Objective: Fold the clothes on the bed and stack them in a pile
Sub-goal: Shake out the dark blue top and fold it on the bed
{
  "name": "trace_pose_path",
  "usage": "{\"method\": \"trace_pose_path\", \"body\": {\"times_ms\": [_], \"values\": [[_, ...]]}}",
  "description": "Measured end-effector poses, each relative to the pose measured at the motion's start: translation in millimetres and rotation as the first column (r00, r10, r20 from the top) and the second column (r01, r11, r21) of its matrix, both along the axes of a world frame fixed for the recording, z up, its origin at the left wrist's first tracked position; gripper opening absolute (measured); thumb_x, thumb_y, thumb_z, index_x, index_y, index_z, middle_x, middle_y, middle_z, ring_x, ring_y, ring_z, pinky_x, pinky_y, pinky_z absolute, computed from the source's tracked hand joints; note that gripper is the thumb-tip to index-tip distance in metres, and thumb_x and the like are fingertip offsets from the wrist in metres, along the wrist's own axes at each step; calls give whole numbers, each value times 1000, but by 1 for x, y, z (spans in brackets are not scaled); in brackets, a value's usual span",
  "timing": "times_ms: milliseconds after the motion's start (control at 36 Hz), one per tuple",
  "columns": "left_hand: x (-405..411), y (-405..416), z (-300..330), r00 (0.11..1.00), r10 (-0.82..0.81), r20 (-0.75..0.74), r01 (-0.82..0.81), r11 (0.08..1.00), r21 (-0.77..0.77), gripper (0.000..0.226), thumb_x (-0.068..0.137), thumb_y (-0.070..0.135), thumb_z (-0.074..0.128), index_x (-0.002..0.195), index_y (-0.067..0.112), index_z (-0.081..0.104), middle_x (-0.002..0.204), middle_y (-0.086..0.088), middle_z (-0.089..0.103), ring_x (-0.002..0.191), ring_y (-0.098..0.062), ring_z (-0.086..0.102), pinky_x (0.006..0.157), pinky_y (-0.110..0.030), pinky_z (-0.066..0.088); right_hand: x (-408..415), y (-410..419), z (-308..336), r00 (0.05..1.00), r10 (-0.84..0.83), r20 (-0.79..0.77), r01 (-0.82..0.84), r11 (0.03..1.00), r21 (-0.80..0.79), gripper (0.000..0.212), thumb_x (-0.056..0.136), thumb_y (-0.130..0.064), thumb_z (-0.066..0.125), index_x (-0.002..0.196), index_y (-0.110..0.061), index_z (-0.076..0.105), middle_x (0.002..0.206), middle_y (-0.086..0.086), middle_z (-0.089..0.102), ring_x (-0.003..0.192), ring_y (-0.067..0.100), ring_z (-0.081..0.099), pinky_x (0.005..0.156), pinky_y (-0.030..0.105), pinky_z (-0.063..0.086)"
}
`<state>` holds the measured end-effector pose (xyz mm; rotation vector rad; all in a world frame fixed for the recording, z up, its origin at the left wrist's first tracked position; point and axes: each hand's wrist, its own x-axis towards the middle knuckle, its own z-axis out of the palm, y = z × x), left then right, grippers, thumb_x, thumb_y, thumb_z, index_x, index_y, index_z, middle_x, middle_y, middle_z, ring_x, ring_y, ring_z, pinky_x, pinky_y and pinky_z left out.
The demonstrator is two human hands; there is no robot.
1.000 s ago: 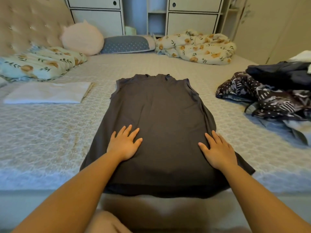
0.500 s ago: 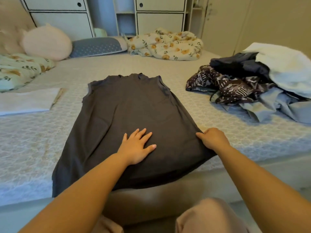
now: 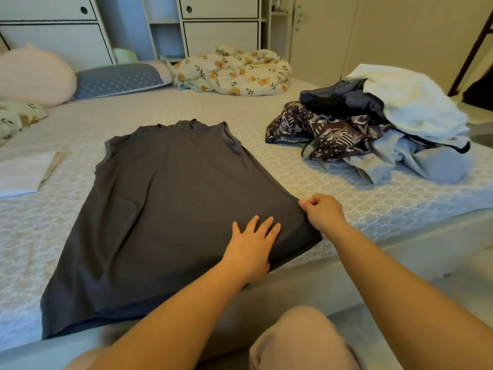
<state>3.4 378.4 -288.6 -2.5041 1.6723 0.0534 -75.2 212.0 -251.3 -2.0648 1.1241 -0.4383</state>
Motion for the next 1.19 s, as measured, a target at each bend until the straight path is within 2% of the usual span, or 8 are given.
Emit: {"method": "trace_pose_path", "body": {"times_ms": [139,278,444,528,611,694,861,1194], "values": [[-9,0,0,998,63,-11,-63,986,-152,57,100,35,36,151,22,16,158,0,17,144,-27,18,112,-54,24,-1,-1,-3,999,2,33,-1,1000,-27,34,97,-30,51,70,-9,47,68,2,48,61,14,42,50,26,26],[0,10,9,992,86,92,-57,956,-287,33,99,20,39,132,21,42,125,0,51,105,-24,56,68,-34,40,0,3,6,998,56,22,-57,998,39,39,99,-30,48,68,-6,44,65,6,45,60,19,42,52,30,30],[8,26,29,999,17,-37,-34,831,-555,51,88,0,47,138,13,49,117,-12,62,55,-37,57,46,-38,43,-2,4,21,897,-165,410,-197,681,706,23,96,-24,57,89,-4,67,84,7,74,70,20,70,59,28,57],[3,26,35,985,-172,27,149,750,-645,43,83,7,39,117,10,64,122,-15,61,44,-34,54,40,-36,47,-8,-8,19,954,-85,288,-98,820,564,28,95,-28,57,85,-3,65,82,10,68,67,22,63,52,28,48],[-2,16,25,982,-191,-4,175,907,-383,33,94,12,45,125,18,56,149,-6,35,89,-36,63,72,-42,53,-22,-20,12,986,76,-149,-61,993,102,44,96,-33,53,60,-8,49,63,8,50,62,24,49,61,31,39],[-10,10,9,992,-126,-18,117,957,-266,34,99,23,40,132,22,51,153,0,27,125,-26,46,89,-39,46,-28,-24,0,950,83,-302,-84,996,8,48,94,-35,56,55,-11,43,58,6,47,60,23,47,64,32,39],[-26,0,-7,996,-77,44,86,961,-263,56,93,49,48,142,24,39,151,1,32,135,-22,32,105,-37,32,-17,-10,0,950,-33,-310,-79,937,-341,21,89,-37,62,94,-17,59,95,3,60,84,23,55,65,31,39],[-11,5,0,997,15,-82,-52,877,-478,19,95,37,52,100,21,60,128,8,47,102,-13,53,74,-27,41,-3,-11,-6,890,-29,-454,-74,975,-208,30,92,-37,60,86,-8,59,83,6,55,75,25,51,66,31,40]]}}
